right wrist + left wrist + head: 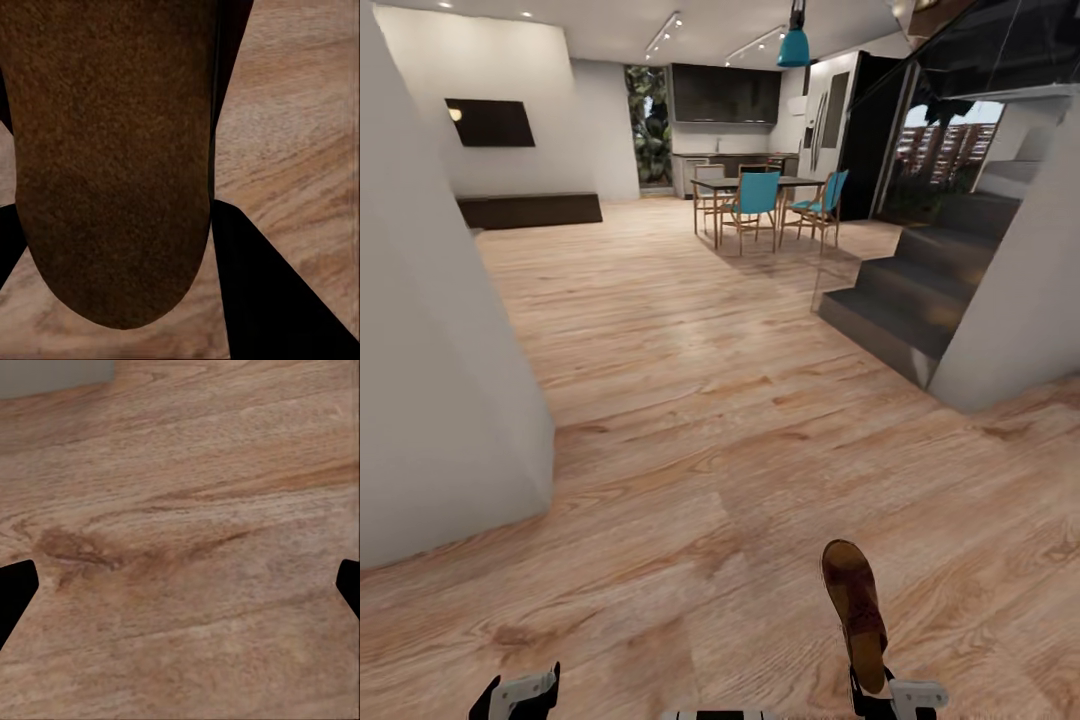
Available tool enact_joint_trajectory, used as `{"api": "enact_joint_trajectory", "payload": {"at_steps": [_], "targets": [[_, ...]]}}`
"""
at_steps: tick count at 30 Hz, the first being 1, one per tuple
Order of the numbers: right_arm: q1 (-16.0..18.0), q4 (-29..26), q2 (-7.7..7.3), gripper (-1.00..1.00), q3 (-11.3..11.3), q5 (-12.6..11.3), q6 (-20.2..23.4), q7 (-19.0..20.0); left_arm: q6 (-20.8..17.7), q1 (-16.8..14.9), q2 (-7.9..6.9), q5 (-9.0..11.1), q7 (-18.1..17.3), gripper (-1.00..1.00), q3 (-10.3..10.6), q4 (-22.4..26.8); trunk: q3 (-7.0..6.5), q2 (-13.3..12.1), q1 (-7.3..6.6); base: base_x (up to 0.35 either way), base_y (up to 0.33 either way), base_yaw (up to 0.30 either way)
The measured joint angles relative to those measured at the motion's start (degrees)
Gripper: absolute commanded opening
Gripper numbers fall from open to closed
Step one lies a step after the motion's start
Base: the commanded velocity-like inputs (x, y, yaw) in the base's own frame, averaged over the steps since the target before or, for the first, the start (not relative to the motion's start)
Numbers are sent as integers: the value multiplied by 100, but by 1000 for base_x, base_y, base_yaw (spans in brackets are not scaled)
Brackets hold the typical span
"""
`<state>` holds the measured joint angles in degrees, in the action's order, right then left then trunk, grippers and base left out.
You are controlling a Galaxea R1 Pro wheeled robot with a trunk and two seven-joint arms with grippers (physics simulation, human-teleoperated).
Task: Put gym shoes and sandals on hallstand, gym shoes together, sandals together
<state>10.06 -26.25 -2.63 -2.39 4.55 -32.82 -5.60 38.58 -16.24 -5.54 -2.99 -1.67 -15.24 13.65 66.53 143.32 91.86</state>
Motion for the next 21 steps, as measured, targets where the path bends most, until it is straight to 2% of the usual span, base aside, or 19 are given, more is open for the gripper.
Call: {"api": "enact_joint_trajectory", "payload": {"at_steps": [21], "targets": [[0,-1,2,-100,-4,-10,-1,2,7,0,-1,37,0,100,-11,0,0,0,-1,85,-257,-300]]}}
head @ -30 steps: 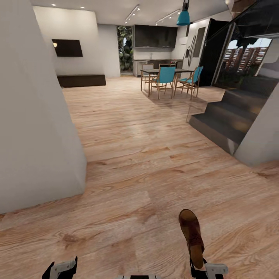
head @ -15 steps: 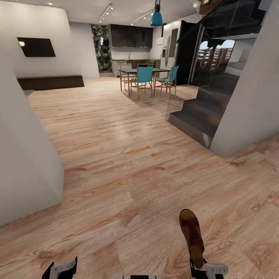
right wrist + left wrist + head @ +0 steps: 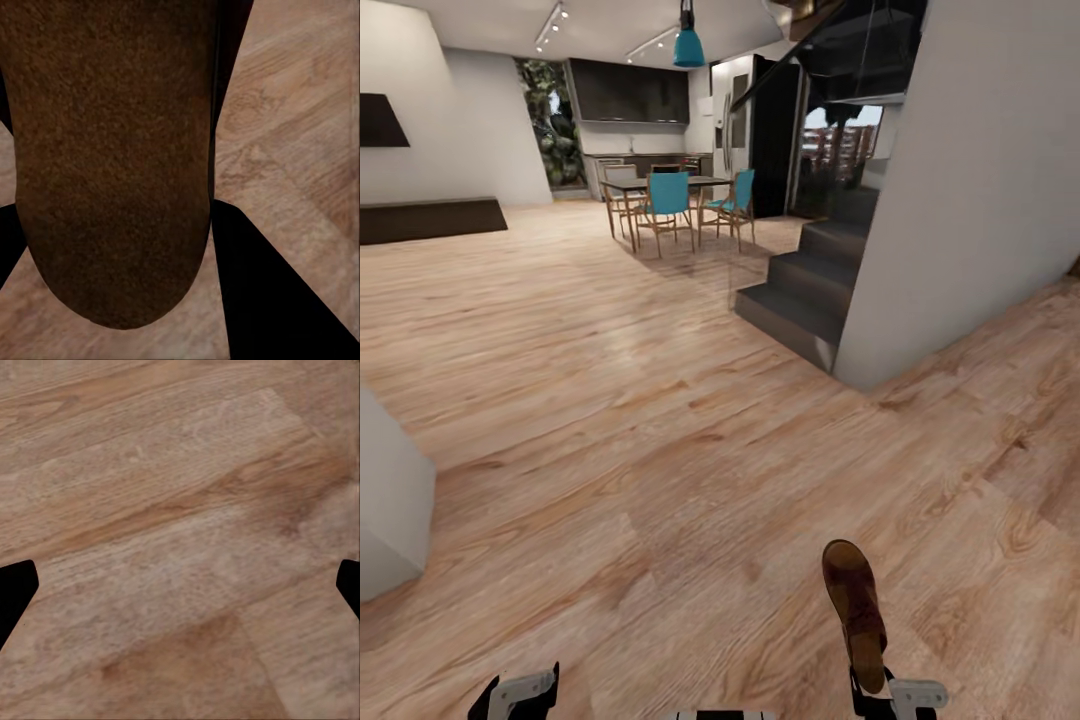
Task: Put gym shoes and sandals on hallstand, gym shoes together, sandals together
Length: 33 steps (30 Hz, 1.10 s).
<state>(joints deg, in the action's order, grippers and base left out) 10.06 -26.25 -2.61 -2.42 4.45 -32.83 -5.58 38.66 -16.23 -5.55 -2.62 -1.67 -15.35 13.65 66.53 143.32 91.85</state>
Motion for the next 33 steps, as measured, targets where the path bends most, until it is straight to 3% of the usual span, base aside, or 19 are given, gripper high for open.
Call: {"api": "enact_joint_trajectory", "payload": {"at_steps": [33], "targets": [[0,6,4,-100,1,3,0,0,0,0,-5,8,3,100,-25,0,0,0,-1,184,-238,-300]]}}
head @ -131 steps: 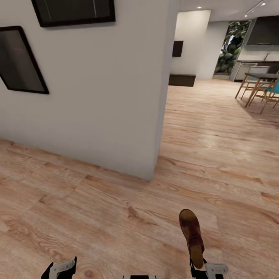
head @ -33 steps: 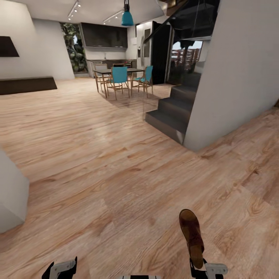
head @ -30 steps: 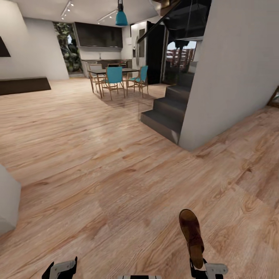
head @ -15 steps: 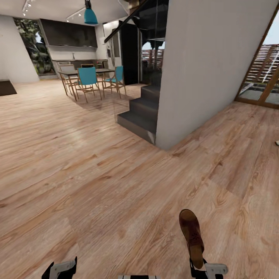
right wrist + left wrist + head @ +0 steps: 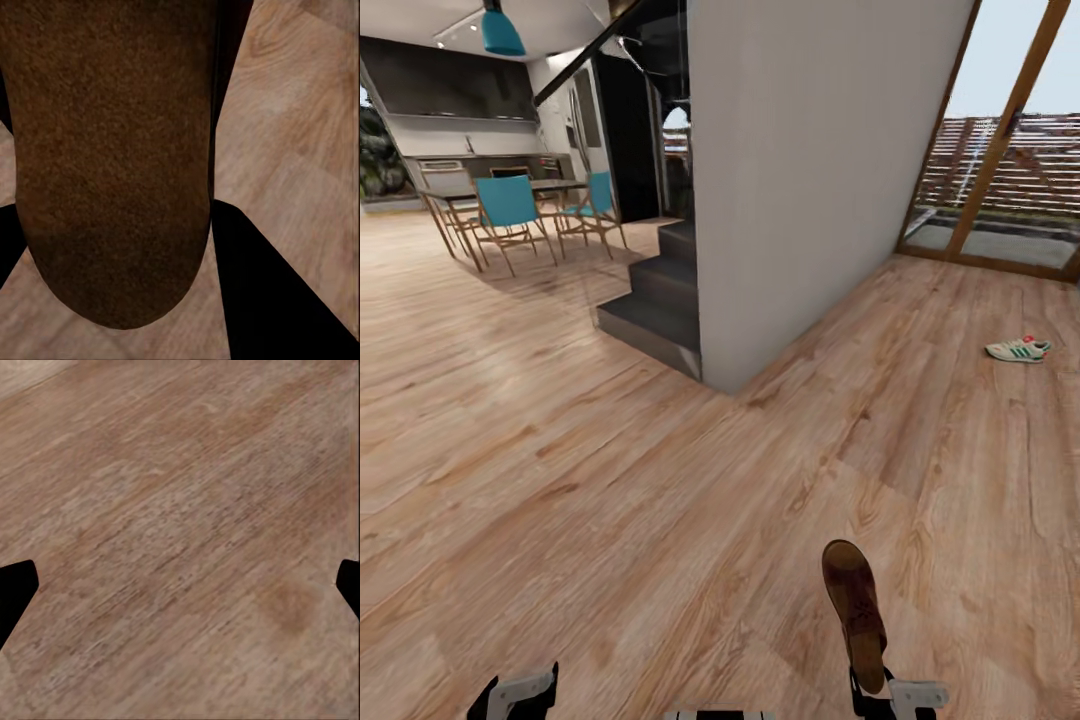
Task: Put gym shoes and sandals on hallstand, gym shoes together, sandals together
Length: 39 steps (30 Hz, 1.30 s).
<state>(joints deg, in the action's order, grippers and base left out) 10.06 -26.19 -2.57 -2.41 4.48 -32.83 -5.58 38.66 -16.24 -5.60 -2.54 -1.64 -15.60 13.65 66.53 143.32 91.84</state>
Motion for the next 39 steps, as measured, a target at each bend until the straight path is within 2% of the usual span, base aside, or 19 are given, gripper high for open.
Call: {"api": "enact_joint_trajectory", "payload": {"at_steps": [13,39], "targets": [[0,3,15,-100,1,5,0,-1,0,0,5,-8,-3,100,14,-8,0,0,-1,280,-144,-300],[0,4,35,-100,2,5,2,-1,-7,0,5,-8,-3,100,16,-9,0,0,-1,328,-4,-300]]}}
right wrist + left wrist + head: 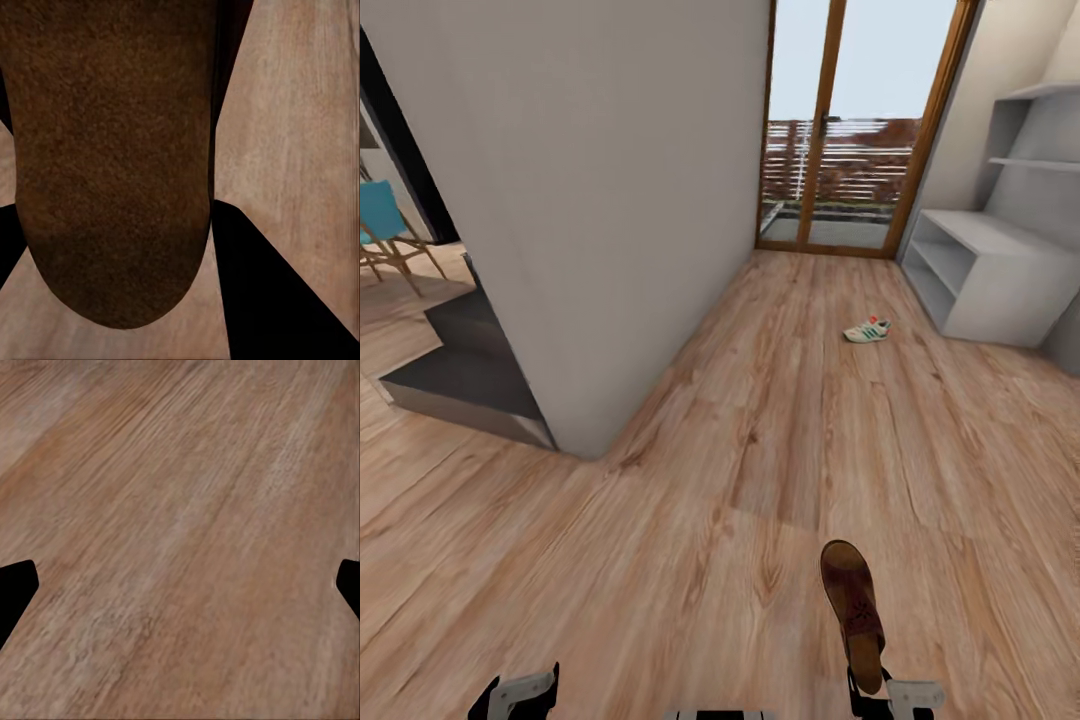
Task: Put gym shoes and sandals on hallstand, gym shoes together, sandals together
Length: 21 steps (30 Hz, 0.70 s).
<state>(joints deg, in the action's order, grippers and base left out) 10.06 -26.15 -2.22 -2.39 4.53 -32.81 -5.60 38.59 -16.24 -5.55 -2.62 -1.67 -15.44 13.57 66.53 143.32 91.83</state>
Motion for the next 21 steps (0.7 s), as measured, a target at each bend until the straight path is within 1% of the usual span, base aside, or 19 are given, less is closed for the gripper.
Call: {"api": "enact_joint_trajectory", "payload": {"at_steps": [12,21], "targets": [[0,-8,9,-100,-1,-8,6,0,1,0,0,-6,0,100,1,0,0,0,0,330,0,-289],[2,-7,-14,-100,0,-1,15,41,-1,2,0,-8,0,100,8,2,0,0,0,330,0,-28]]}}
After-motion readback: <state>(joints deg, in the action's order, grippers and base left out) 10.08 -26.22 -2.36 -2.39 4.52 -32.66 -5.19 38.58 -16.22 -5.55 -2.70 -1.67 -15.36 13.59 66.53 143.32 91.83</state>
